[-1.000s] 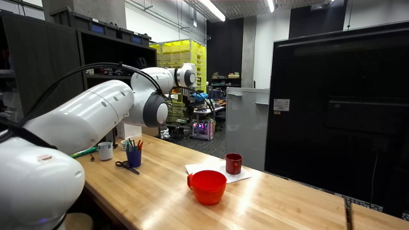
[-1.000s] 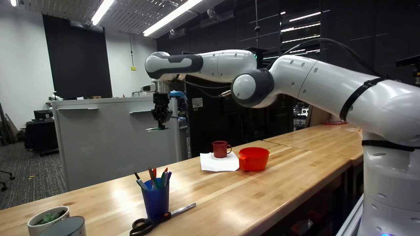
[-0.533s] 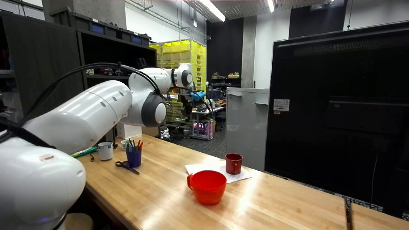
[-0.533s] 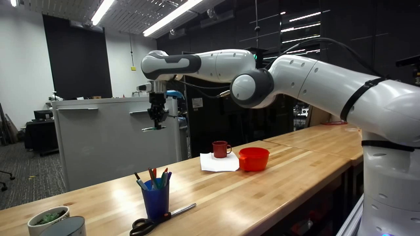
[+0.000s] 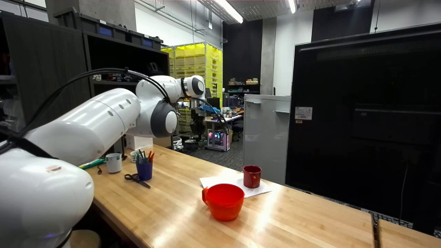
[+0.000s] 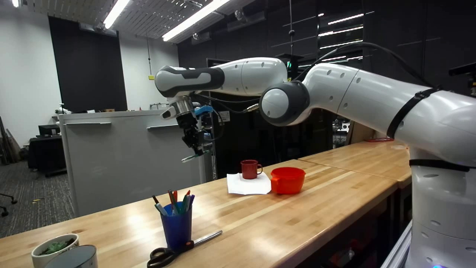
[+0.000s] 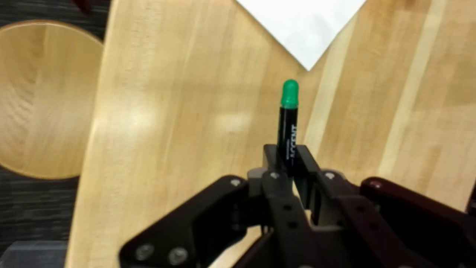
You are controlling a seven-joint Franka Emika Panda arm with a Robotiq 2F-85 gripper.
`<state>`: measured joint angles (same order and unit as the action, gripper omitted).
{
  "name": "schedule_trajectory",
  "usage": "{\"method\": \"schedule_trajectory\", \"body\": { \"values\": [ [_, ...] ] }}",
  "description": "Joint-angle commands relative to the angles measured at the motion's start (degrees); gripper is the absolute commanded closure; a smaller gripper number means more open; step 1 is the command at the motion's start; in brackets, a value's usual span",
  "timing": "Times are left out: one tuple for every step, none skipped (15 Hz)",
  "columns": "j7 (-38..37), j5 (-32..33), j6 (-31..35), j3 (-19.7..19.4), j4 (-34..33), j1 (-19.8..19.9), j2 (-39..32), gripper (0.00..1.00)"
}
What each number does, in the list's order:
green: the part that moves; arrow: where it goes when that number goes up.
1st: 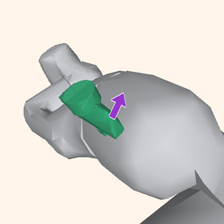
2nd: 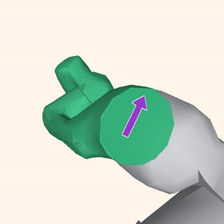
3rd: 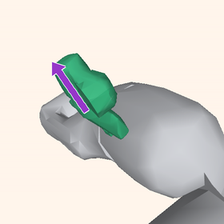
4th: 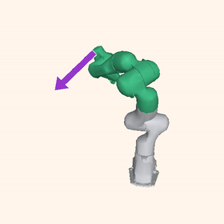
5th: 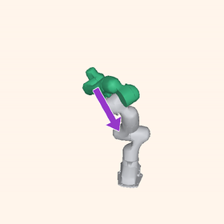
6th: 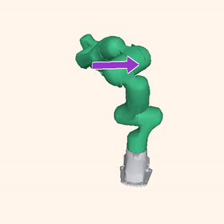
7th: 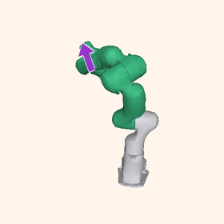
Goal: Lift the pencil from the table and put it in the blue cup
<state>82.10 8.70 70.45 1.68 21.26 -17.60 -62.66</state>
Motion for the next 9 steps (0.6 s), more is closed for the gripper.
{"method": "schedule_trajectory", "body": {
  "values": [
    [-1.1,0.1,-7.9,-0.1,-0.9,-0.3,-0.2,0.97],
    [-1.2,-0.2,-9.7,0.1,-0.9,-0.3,-0.2,0.97],
    [-1.3,-0.5,-10.0,0.3,2.1,-0.3,1.6,0.97],
    [-0.7,-0.6,-12.8,0.5,-2.1,-0.4,-0.8,0.97],
    [-0.5,-1.0,-12.3,0.9,1.5,-0.4,1.3,0.97],
    [0.3,-1.2,-13.4,1.3,1.6,-0.5,1.3,0.97],
    [1.4,-0.9,-15.7,1.2,-1.8,-0.9,-0.6,0.97],
    [1.6,-0.9,-15.3,1.4,1.9,-1.1,1.6,0.97],
    [2.9,-0.6,-18.0,1.5,-1.5,-1.6,-0.4,0.97]
  ]
}}
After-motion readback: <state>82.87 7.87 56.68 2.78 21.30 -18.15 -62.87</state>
